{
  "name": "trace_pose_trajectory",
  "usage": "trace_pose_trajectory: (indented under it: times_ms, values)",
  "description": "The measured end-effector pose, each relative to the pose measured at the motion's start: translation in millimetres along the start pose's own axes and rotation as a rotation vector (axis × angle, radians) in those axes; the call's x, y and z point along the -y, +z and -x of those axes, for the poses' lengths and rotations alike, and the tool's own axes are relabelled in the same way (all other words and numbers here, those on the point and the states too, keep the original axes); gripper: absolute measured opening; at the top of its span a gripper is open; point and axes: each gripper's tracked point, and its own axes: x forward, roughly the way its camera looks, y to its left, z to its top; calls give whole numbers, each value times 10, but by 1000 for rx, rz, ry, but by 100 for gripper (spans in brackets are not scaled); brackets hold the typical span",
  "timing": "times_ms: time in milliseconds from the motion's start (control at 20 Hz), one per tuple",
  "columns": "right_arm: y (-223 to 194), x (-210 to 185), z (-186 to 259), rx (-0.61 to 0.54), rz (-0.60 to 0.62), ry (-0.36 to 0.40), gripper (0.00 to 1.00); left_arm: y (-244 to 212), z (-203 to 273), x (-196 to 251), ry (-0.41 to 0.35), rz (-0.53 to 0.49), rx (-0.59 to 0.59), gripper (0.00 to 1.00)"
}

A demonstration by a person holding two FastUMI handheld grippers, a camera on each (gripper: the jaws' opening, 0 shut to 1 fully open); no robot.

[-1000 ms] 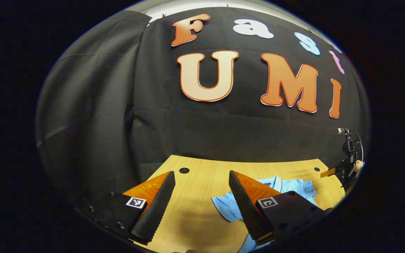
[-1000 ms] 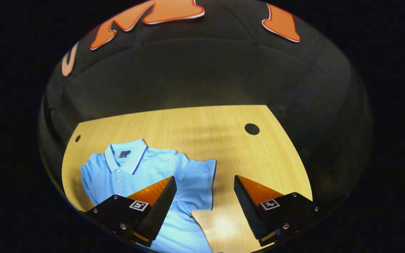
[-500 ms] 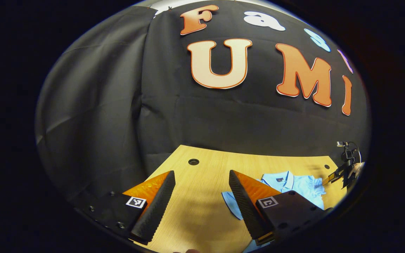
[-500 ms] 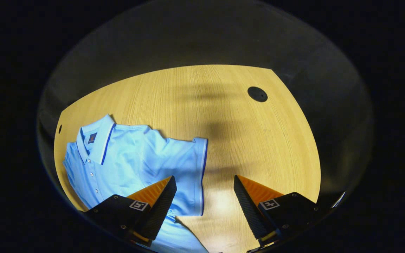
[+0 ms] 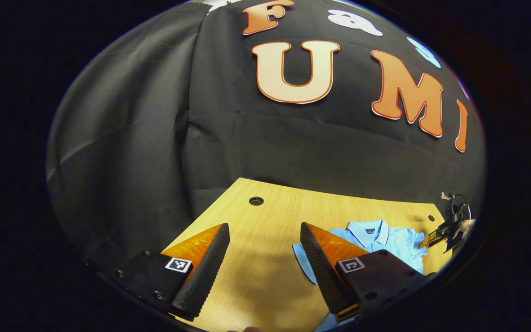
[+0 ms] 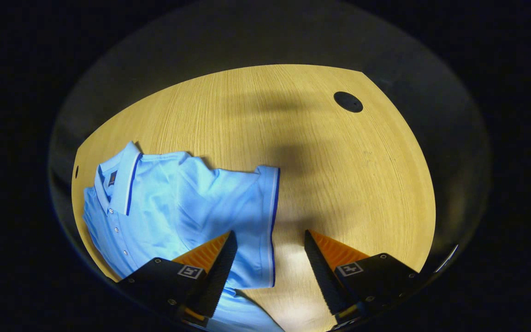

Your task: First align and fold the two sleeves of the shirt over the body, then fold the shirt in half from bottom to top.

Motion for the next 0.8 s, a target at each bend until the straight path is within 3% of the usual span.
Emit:
trace_pose_trajectory:
  times_ms: [100, 200, 250, 350, 600, 800]
  values:
    - [-18, -31, -6, 22, -6, -2, 79, 2, 4, 5, -2, 5, -4, 99]
    - [-42, -40, -12, 42, -24, -6, 61, -9, 9, 2, -6, 6, -8, 100]
    - [-49, -43, -3, 46, -31, -2, 33, -1, 13, 1, -9, 2, -8, 100]
    - [-50, -78, 9, 60, -58, 9, 5, 16, 23, 22, -17, -8, -3, 99]
    - [125, -242, 298, 192, 26, 25, 1, 36, 55, 32, -31, -25, 15, 99]
    - [168, -466, 669, 260, 19, 90, 1, 44, 90, 47, -59, -23, 25, 99]
